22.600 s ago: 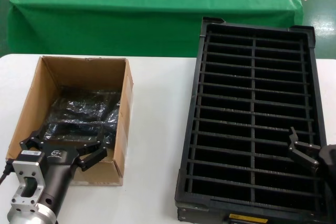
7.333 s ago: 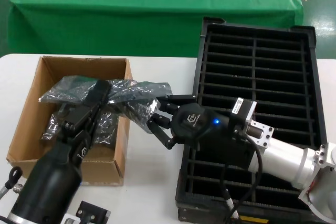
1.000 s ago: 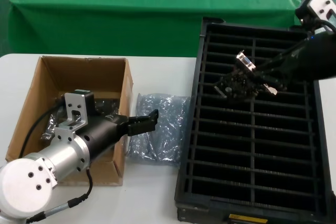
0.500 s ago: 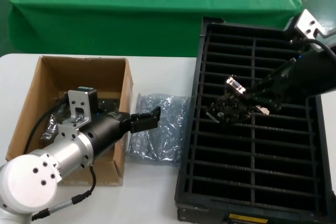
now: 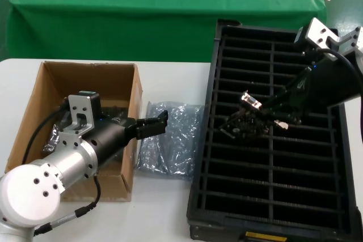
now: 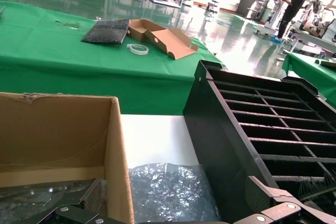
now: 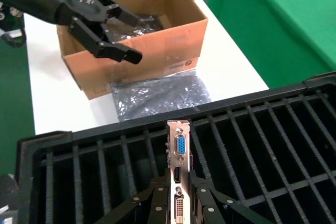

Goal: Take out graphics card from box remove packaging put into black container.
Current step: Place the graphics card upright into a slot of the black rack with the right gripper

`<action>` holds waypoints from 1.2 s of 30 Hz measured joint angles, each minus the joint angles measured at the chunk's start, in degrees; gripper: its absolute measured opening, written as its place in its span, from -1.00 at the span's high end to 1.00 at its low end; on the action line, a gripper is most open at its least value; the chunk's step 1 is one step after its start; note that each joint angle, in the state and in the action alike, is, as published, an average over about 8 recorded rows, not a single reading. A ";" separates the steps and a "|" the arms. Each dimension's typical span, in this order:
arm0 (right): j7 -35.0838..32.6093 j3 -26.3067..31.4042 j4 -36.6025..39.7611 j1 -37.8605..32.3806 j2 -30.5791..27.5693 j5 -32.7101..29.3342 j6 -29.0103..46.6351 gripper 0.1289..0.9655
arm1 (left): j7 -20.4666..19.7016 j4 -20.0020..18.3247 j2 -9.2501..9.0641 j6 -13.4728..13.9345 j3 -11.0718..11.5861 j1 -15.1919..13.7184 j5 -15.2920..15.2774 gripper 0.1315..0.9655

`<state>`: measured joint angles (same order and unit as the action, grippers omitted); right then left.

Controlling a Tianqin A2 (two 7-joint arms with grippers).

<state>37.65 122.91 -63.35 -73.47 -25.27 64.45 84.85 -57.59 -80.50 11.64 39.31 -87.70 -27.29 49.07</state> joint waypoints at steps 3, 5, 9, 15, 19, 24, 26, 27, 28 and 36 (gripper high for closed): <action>-0.62 0.77 0.48 -0.39 -0.01 0.43 0.56 0.86 | 0.33 0.17 -0.10 -0.10 0.13 -0.04 0.17 -1.00; -0.81 1.22 0.46 -0.58 -0.10 0.63 0.92 0.86 | 0.54 0.26 -0.16 -0.16 0.18 -0.06 0.31 -1.00; -0.75 2.07 -0.06 -0.96 -0.37 0.79 1.62 0.86 | 0.90 0.37 -0.30 -0.26 0.28 -0.05 0.48 -1.00; -0.15 3.13 -0.79 -1.67 -0.62 0.54 2.51 0.86 | 1.24 0.11 -0.59 -0.36 0.43 0.20 0.55 -1.00; 0.22 3.89 -0.85 -2.32 -0.61 0.24 3.21 0.86 | 1.42 -0.32 -0.73 -0.39 0.57 0.55 0.70 -1.00; 0.35 5.05 0.09 -3.51 -0.15 -0.08 4.13 0.86 | 1.62 -0.95 -0.68 -0.38 0.86 1.14 1.06 -1.00; 0.25 5.55 0.83 -4.10 0.18 -0.17 4.41 0.86 | 1.70 -1.18 -0.61 -0.37 0.98 1.37 1.21 -1.00; 0.17 5.80 1.29 -4.42 0.38 -0.22 4.51 0.86 | 1.73 -1.28 -0.57 -0.37 1.05 1.48 1.29 -1.00; 0.08 6.04 1.78 -4.76 0.59 -0.28 4.60 0.86 | 1.77 -1.36 -0.53 -0.37 1.11 1.59 1.36 -1.00; -1.02 7.57 6.22 -7.45 2.61 -1.24 4.50 0.86 | 2.06 -1.54 -0.21 -0.48 1.54 2.16 1.81 -1.00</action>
<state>36.63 130.48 -57.13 -80.92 -22.66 63.21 89.35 -55.54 -82.04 11.43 38.83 -86.17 -25.13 50.88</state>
